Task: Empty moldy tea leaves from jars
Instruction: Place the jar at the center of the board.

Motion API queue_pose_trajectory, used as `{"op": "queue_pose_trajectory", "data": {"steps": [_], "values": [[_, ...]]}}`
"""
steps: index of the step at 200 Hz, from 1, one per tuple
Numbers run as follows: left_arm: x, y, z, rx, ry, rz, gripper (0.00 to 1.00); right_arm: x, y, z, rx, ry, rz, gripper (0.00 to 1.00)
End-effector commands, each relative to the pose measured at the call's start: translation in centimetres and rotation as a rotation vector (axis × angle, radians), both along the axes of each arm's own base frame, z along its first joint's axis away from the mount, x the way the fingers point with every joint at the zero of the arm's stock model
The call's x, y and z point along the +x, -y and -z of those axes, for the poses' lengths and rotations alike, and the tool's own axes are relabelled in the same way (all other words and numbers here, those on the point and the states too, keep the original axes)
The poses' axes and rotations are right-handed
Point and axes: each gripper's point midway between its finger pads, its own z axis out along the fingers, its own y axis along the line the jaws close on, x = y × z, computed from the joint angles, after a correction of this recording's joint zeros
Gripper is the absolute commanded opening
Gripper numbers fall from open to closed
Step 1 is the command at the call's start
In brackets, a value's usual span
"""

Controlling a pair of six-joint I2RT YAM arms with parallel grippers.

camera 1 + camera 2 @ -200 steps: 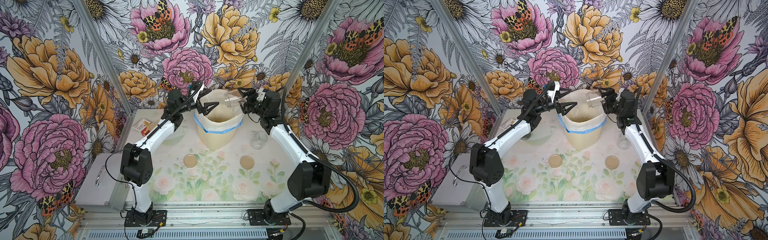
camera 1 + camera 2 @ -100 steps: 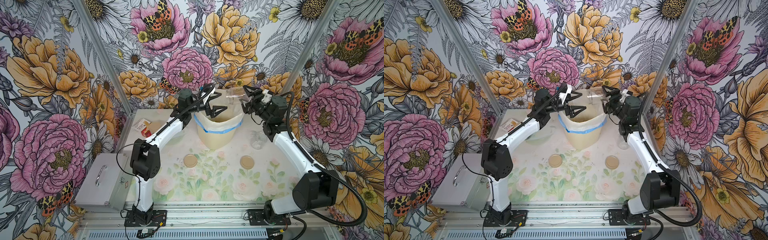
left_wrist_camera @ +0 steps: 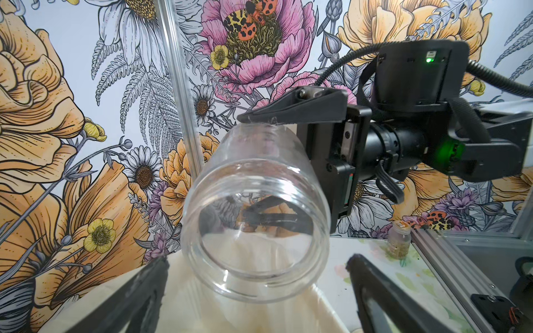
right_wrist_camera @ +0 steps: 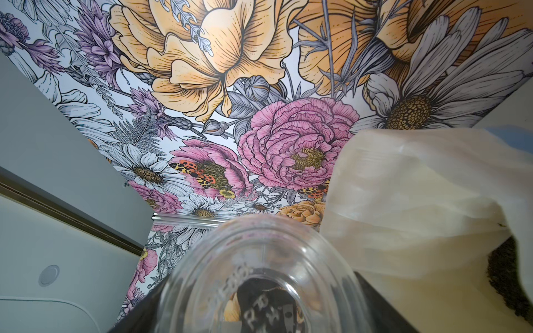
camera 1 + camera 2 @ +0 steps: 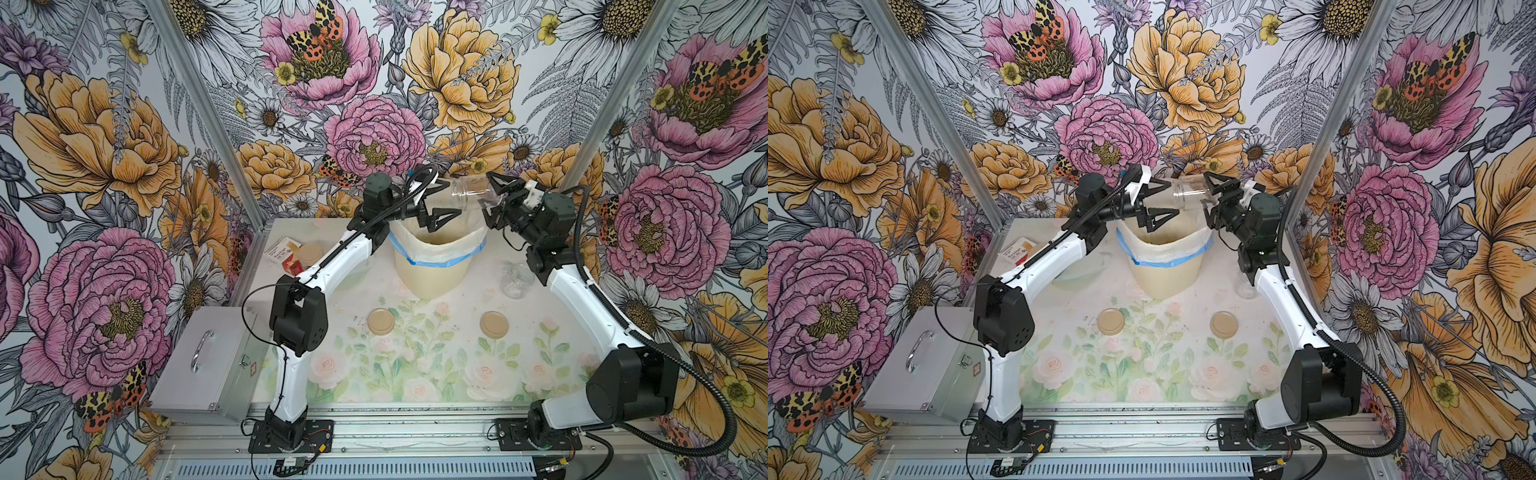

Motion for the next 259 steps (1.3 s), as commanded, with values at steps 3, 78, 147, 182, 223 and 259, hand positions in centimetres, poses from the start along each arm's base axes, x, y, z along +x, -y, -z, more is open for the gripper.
{"op": "queue_pose_trajectory", "data": {"steps": [3,78,147,182,223,259], "values": [[-0.2,1.1,0.2,0.021,0.016,0.006,0.99,-2.0,-0.3,-4.2,0.016,0.13,-0.03,0.68],[0.5,3.0,-0.4,0.014,0.028,0.001,0.99,-2.6,-0.4,-3.9,0.013,0.121,-0.04,0.68],[0.6,4.3,-0.1,0.017,0.036,-0.02,0.99,-3.1,-0.5,-4.1,0.013,0.122,-0.049,0.68],[0.7,4.8,-0.9,-0.013,0.057,-0.039,0.99,-3.3,-0.5,-3.9,0.011,0.115,-0.051,0.68],[0.7,4.9,-1.2,-0.029,0.065,-0.045,0.99,-3.4,-0.6,-3.9,0.012,0.11,-0.052,0.68],[0.5,5.0,-1.4,-0.038,0.068,-0.04,0.99,-3.4,-0.6,-3.7,0.011,0.1,-0.054,0.68]]}}
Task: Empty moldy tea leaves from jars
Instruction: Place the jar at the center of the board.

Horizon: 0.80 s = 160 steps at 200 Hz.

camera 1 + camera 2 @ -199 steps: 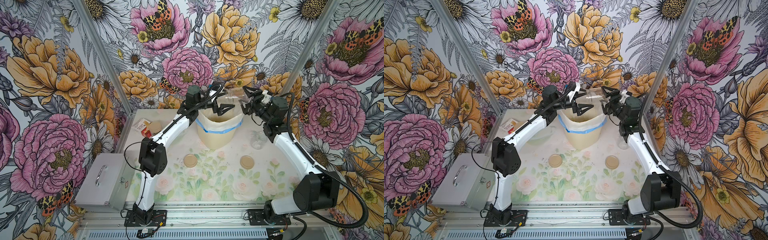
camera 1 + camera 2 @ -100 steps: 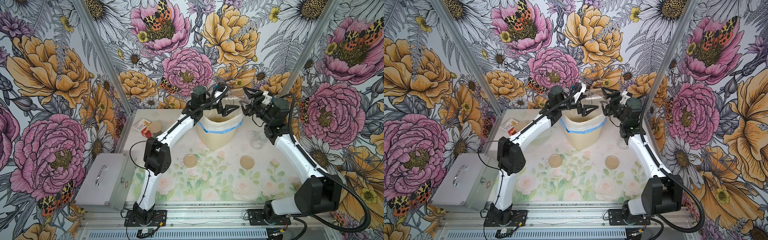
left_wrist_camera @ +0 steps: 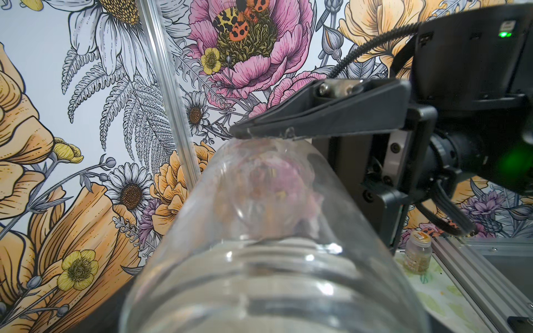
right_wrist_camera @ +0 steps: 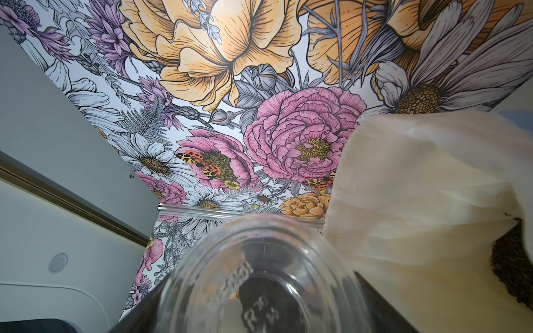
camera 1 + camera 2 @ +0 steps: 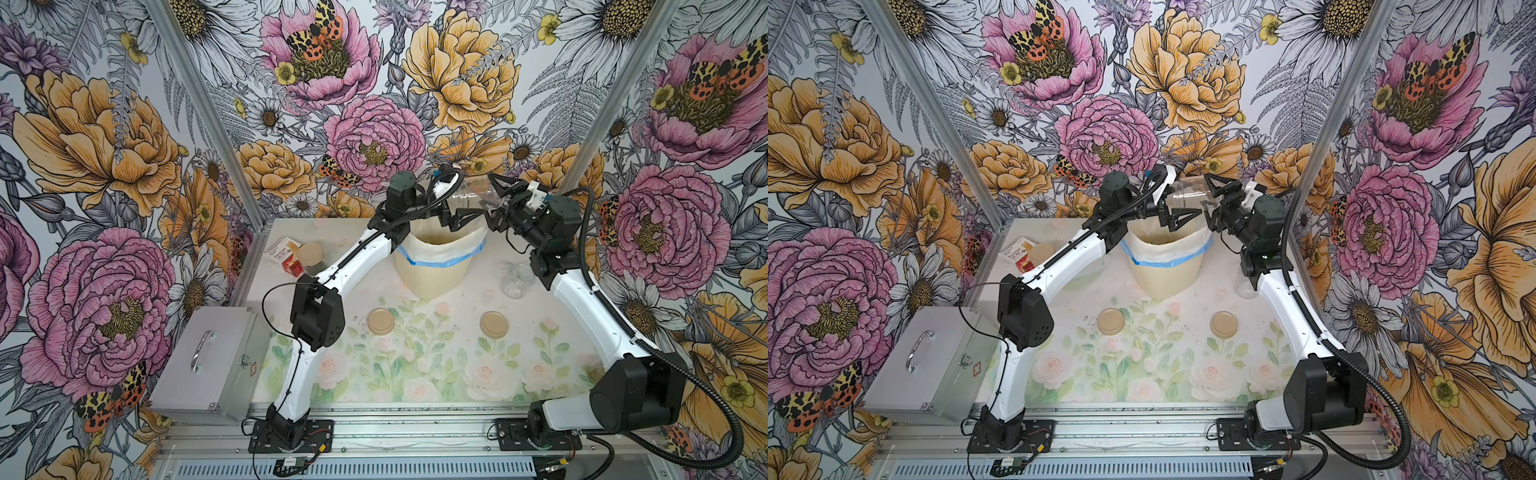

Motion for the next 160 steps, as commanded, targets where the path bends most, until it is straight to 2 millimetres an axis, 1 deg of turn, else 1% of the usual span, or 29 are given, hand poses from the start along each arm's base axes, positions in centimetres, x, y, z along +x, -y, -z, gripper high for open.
{"op": "queue_pose_trajectory", "data": {"steps": [1,34,92,109,125,146,160], "values": [[0.4,0.3,-0.7,-0.034,0.019,-0.025,0.99,-1.9,-0.4,-3.0,0.009,0.086,-0.025,0.68],[0.3,0.2,-1.0,-0.052,0.009,-0.021,0.99,-1.7,-0.4,-2.9,0.007,0.082,-0.018,0.68],[0.5,0.2,-0.7,-0.048,0.002,-0.026,0.98,-1.6,-1.2,-2.9,0.01,0.081,-0.033,0.68],[0.4,0.2,-0.7,-0.049,-0.002,-0.021,0.91,-1.7,-1.3,-2.8,0.01,0.08,-0.035,0.68],[0.5,0.3,-0.5,-0.043,-0.007,-0.018,0.79,-1.7,-1.3,-2.8,0.01,0.08,-0.035,0.68],[0.5,0.2,-0.5,-0.043,-0.008,-0.017,0.65,-1.7,-1.4,-2.8,0.01,0.079,-0.037,0.68],[0.6,0.2,-0.5,-0.043,-0.009,-0.02,0.62,-1.7,-1.4,-2.8,0.008,0.076,-0.038,0.68]]}}
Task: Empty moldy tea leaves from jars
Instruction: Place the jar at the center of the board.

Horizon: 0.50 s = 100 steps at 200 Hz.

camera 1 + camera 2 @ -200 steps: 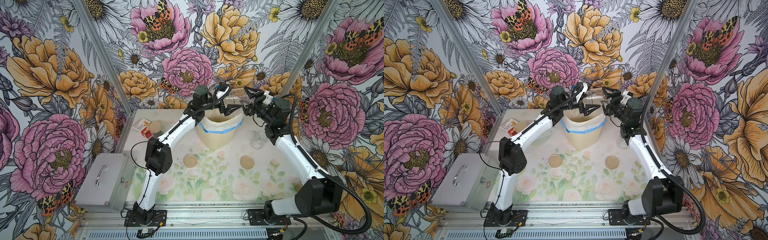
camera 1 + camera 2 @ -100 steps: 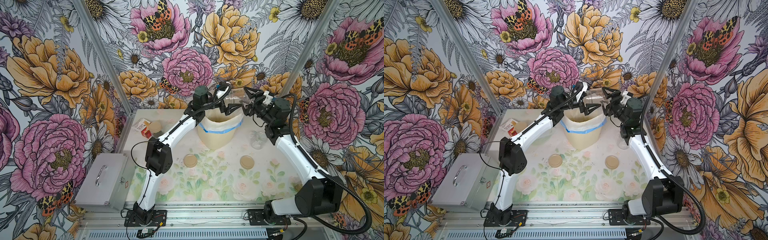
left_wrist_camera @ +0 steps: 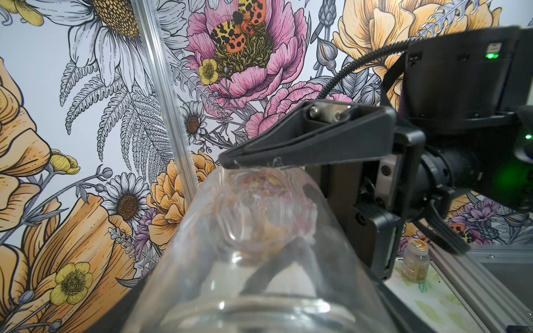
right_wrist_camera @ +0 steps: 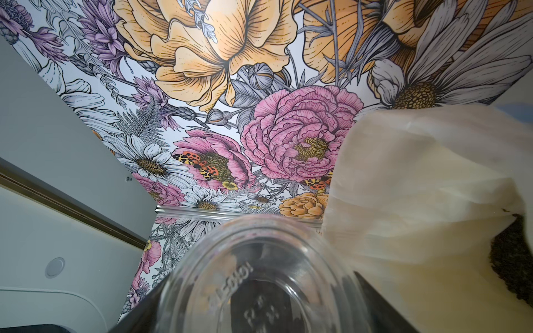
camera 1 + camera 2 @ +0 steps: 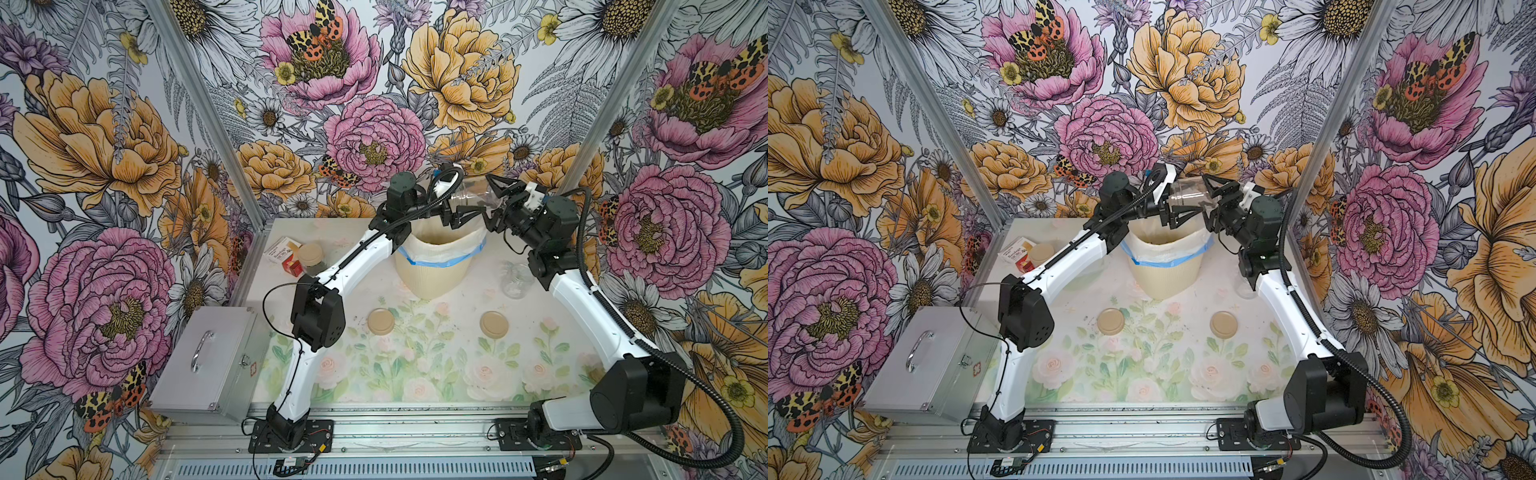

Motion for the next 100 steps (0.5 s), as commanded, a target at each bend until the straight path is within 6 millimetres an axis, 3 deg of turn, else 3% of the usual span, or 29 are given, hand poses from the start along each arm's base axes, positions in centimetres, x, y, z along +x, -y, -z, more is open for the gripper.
{"op": "queue_pose_trajectory", "data": {"steps": [1,19,67,100], "values": [[1.0,-0.1,0.3,-0.014,-0.011,-0.032,0.62,-1.7,-0.9,-3.1,0.007,0.09,-0.042,0.69],[1.1,-0.3,-0.1,-0.02,-0.004,-0.037,0.53,-1.8,-0.9,-2.8,0.005,0.079,-0.044,0.73],[1.6,-1.3,-2.1,-0.058,0.021,-0.075,0.53,-2.3,-0.8,-2.2,-0.037,0.047,-0.04,0.93],[1.9,-2.3,-3.3,-0.073,0.028,-0.1,0.52,-2.3,-0.9,-1.9,-0.043,0.034,-0.043,0.98]]}}
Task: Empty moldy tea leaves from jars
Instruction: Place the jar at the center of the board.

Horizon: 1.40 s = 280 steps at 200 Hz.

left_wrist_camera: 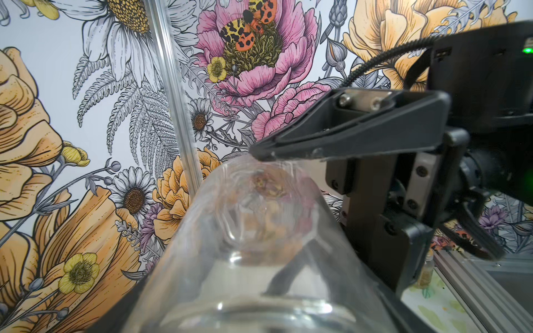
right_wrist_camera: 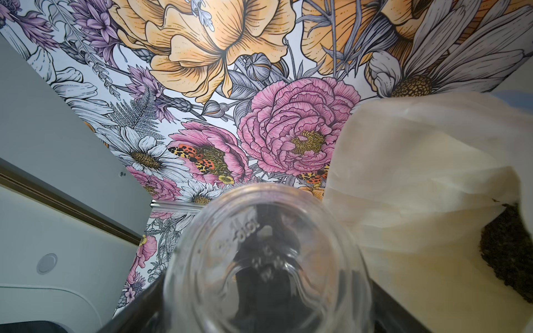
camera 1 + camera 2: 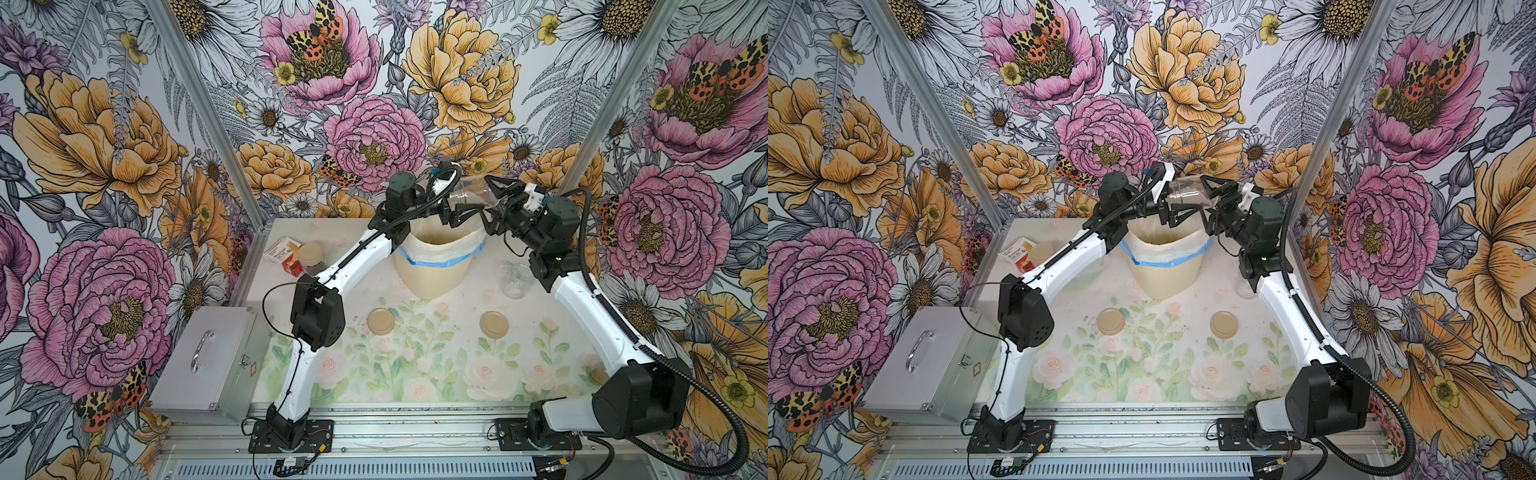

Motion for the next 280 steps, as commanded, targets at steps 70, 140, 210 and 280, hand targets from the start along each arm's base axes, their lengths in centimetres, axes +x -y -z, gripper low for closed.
{"op": "queue_pose_trajectory", "data": {"steps": [70,140,210,280], "values": [[1.6,-4.7,-4.9,-0.073,0.06,-0.127,0.52,-1.8,-0.9,-1.8,-0.028,0.052,-0.061,1.0],[1.3,-10.8,-6.1,-0.039,0.052,-0.238,0.51,-2.0,-0.9,-0.2,-0.195,0.045,-0.064,1.0],[-0.3,-20.0,-5.8,0.056,-0.008,-0.401,0.51,-0.7,-0.9,0.8,-0.251,0.026,-0.056,1.0],[-3.9,-27.5,-0.8,0.191,-0.151,-0.535,0.52,-0.3,-2.4,0.0,-0.345,0.073,-0.097,1.0]]}}
